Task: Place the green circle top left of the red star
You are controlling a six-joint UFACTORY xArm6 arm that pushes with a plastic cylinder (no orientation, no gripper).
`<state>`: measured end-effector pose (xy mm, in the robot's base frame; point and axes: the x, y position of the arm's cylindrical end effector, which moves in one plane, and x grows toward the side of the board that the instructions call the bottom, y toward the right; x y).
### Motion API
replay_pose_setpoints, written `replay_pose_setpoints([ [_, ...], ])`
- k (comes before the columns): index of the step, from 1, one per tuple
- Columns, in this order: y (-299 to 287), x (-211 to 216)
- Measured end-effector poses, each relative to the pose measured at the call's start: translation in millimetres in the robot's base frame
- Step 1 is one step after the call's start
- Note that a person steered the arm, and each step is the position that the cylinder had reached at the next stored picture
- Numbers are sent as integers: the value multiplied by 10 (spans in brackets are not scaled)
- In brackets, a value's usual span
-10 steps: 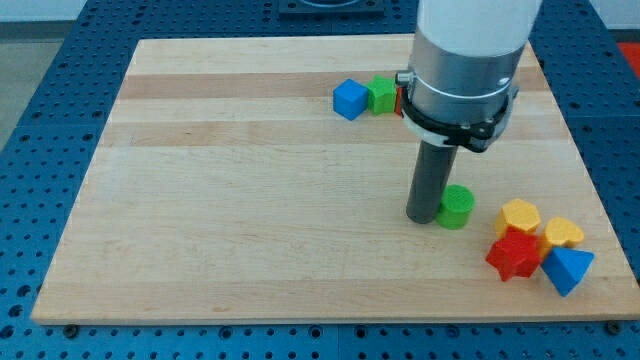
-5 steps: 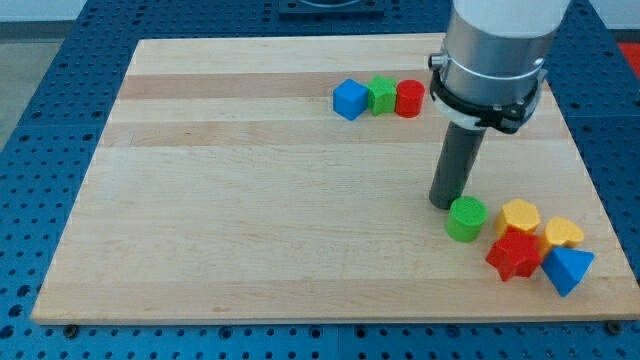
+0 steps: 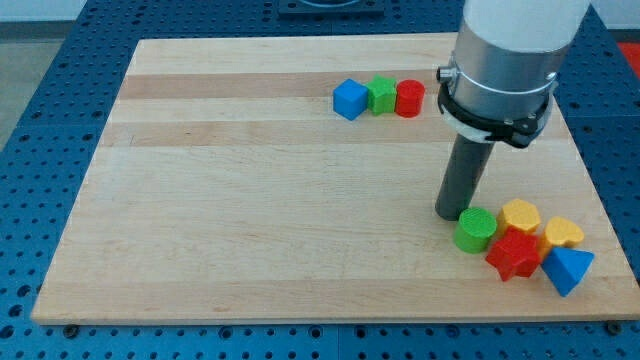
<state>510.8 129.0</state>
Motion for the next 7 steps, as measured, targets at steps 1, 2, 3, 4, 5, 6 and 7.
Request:
replay_pose_setpoints([
  [1, 27, 0],
  [2, 25, 0],
  [3, -194, -104],
  [4, -503, -337],
  [5, -798, -561],
  [6, -1122, -793],
  [7, -1463, -980],
])
